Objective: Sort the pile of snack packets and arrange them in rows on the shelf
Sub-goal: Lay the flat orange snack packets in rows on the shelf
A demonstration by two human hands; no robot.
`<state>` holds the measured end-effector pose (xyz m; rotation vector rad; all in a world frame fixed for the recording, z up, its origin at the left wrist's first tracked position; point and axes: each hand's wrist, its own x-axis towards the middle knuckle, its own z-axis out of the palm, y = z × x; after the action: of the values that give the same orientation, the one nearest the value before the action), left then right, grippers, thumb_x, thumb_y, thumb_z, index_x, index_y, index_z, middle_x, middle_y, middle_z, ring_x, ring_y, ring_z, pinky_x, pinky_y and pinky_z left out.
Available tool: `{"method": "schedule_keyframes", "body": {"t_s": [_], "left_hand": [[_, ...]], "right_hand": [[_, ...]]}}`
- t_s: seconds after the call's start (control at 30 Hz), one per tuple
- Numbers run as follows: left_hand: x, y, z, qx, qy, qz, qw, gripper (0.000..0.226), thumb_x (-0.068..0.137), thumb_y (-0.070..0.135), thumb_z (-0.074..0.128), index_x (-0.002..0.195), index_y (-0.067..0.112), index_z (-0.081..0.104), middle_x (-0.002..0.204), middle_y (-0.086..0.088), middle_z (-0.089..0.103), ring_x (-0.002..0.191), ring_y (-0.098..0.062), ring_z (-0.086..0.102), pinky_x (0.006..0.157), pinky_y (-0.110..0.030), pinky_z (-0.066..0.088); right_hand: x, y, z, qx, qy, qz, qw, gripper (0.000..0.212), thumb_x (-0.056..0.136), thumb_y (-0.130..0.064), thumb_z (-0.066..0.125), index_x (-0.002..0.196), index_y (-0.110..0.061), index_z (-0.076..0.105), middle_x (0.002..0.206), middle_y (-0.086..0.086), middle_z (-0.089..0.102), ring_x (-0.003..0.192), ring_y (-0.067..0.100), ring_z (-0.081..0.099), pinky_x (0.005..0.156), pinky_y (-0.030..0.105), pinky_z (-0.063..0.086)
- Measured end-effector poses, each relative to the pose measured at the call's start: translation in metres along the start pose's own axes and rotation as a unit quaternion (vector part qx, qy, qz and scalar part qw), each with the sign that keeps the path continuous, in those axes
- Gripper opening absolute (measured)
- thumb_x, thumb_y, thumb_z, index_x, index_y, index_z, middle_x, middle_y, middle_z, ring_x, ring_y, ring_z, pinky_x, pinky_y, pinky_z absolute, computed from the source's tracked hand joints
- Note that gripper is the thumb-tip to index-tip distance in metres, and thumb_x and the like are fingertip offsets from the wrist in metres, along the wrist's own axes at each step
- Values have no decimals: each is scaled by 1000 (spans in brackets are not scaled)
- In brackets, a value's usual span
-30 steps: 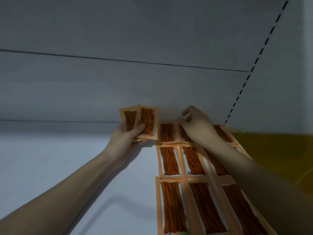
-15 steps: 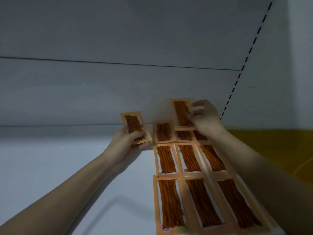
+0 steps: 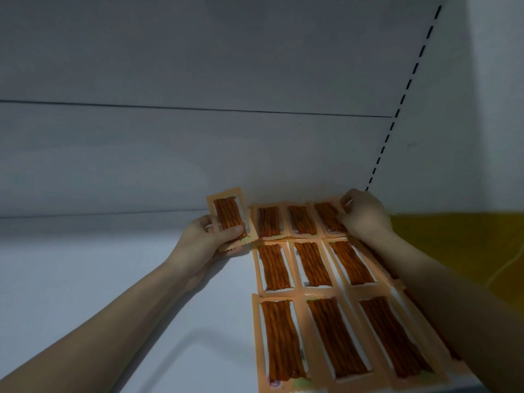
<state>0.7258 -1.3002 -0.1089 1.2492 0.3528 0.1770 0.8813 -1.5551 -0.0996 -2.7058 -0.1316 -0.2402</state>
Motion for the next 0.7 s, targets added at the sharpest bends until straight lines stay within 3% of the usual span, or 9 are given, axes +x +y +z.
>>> {"method": "schedule_keyframes", "body": {"t_s": [0.07, 0.13, 0.23, 0.33, 0.47, 0.6, 0.7], "left_hand": [[-1, 1, 0, 18, 1, 3, 1000, 33, 83, 2, 74, 114, 1, 63, 98, -13, 77, 84, -22, 76, 64, -25, 61], [-4, 2, 3, -1, -13, 2, 1000, 25, 85, -2, 71, 108, 1, 64, 92, -11, 77, 80, -21, 76, 62, -24, 61], [-8, 2, 7, -20, -38, -5, 999, 22, 86, -5, 68, 107, -3, 63, 89, -14, 76, 76, -22, 76, 59, -23, 59], [-10, 2, 8, -21, -65, -5, 998, 21, 88, -6, 64, 109, -5, 63, 88, -15, 77, 76, -23, 76, 59, -24, 59], [-8, -1, 5, 7, -87, 5, 996, 23, 94, 3, 61, 116, -3, 63, 101, -18, 76, 89, -28, 75, 69, -29, 61], [5, -5, -2, 155, -13, 78, 985, 23, 101, 17, 56, 122, 12, 65, 104, -5, 76, 95, -16, 72, 82, -24, 59], [11, -8, -10, 367, 13, 170, 914, 27, 102, 25, 54, 128, 25, 60, 115, 8, 69, 102, -3, 64, 86, -17, 47]], "right_hand": [[-5, -7, 0, -40, 52, -41, 997, 32, 87, -16, 66, 118, -14, 57, 121, 13, 52, 108, 31, 52, 72, 34, 44], [-17, -27, -2, 28, 70, -92, 993, 27, 91, -21, 63, 117, -16, 57, 115, 9, 55, 96, 23, 55, 67, 30, 42], [-44, -73, -5, 188, -46, -133, 972, 24, 95, -36, 61, 115, -24, 54, 95, -6, 62, 76, 7, 59, 59, 20, 41], [-65, -108, 4, 265, -164, -147, 939, 35, 92, -40, 65, 120, -27, 50, 98, -5, 65, 85, 12, 65, 66, 23, 50], [-72, -119, 18, 320, -174, -126, 923, 37, 90, -20, 71, 120, -25, 50, 102, 1, 65, 92, 18, 66, 72, 29, 57], [-54, -91, -2, 391, -169, -43, 904, 37, 94, -8, 64, 124, -26, 51, 107, 3, 65, 87, 19, 68, 63, 28, 60], [-28, -50, -26, 358, -94, 26, 929, 41, 96, -2, 59, 133, -15, 46, 102, 7, 62, 71, 13, 62, 41, 16, 46]]}}
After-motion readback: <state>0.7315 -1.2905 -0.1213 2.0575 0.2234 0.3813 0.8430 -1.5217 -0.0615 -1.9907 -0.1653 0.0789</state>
